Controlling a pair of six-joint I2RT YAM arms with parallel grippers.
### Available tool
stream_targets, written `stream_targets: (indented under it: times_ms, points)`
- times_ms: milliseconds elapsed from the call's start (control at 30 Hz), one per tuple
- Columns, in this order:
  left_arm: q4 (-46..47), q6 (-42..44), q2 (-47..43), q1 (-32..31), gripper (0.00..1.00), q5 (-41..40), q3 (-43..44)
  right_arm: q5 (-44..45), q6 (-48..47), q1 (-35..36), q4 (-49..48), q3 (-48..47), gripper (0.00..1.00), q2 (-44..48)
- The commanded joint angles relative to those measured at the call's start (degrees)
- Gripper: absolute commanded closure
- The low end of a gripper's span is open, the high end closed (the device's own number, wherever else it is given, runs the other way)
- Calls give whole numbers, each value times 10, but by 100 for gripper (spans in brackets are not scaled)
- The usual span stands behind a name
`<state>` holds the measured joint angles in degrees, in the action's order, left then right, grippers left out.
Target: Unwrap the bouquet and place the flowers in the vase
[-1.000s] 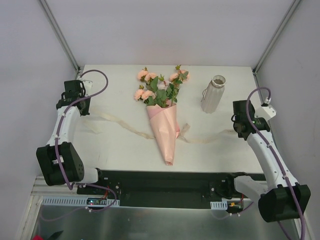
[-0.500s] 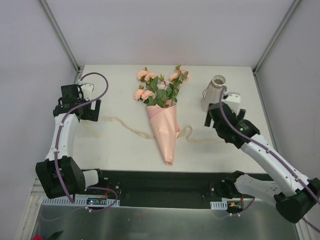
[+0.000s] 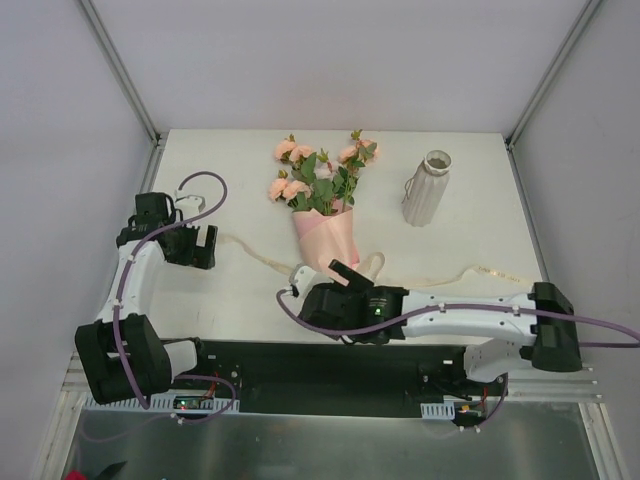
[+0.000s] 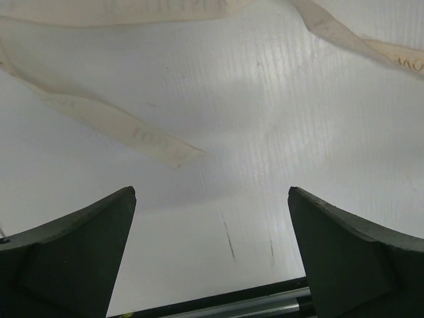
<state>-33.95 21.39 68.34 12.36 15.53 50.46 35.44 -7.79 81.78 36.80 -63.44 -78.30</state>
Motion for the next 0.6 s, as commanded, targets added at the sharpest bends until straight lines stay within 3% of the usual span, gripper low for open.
stream_targets:
  times_ms: [0, 267, 567]
  points:
    - [2, -12, 3, -1, 1, 31, -22, -11, -61, 15, -35, -27, 0, -66]
    - [1, -5, -32, -1, 1, 25, -26, 11, -100, 29, -69, -36, 1, -191]
    - [-1, -6, -44, -1, 1, 22, -23, 142, -104, 29, -11, -73, 1, -292]
